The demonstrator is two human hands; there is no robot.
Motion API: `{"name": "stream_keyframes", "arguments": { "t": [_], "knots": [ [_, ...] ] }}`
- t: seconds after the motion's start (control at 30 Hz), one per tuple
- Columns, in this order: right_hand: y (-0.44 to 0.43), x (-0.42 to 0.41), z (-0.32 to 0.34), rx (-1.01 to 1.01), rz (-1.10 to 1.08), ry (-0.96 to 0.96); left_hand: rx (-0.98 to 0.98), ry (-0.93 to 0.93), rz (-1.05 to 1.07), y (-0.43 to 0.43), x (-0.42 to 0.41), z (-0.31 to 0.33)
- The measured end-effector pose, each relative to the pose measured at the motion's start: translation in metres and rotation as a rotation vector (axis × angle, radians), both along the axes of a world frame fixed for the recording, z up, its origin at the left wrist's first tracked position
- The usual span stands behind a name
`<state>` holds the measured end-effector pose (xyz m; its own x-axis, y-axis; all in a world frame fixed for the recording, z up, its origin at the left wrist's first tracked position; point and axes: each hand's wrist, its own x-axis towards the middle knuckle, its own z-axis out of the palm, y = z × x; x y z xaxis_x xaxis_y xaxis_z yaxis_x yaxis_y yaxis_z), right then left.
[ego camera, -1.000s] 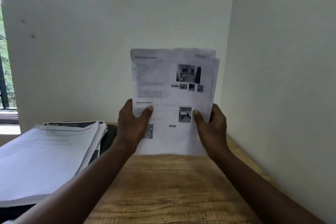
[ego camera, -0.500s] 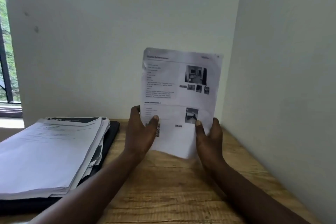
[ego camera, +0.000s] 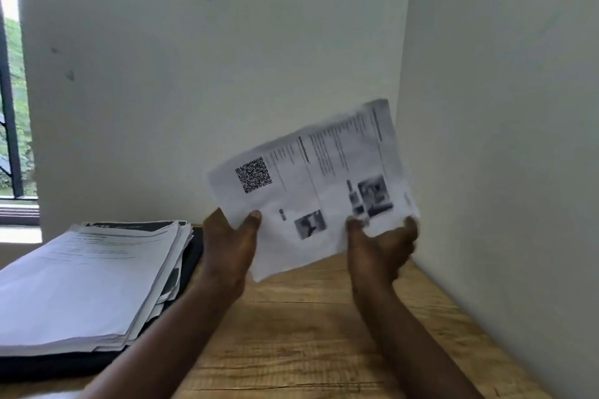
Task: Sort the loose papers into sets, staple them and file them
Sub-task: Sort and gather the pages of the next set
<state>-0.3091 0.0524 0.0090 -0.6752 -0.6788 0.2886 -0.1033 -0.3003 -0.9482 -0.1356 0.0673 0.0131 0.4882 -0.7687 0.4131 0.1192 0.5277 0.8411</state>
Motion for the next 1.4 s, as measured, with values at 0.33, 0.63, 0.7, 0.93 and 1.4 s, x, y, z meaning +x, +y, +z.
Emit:
{"name": "stream_keyframes", "arguments": {
  "t": [0.33,0.63,0.7,0.93,1.4],
  "knots": [
    [-0.004,-0.063,0.014,-0.108,0.374,0.371,0.164,-0.454,0.023,0.014,0.059,-0.004],
    [0.002,-0.047,-0.007,-0.219,0.244,0.356,0.216,-0.400,0.057,0.017,0.055,-0.022],
    [-0.007,-0.046,-0.008,-0.102,0.280,0.392,0.271,-0.410,0.057,0.016,0.055,-0.023],
    [-0.073,-0.057,-0.006,0.271,0.575,0.280,0.585,-0.385,-0.096,0.012,0.066,-0.026],
    [-0.105,-0.046,-0.057,0.078,0.464,0.683,0.400,-1.221,0.238,-0.047,0.052,0.029]
  ]
}}
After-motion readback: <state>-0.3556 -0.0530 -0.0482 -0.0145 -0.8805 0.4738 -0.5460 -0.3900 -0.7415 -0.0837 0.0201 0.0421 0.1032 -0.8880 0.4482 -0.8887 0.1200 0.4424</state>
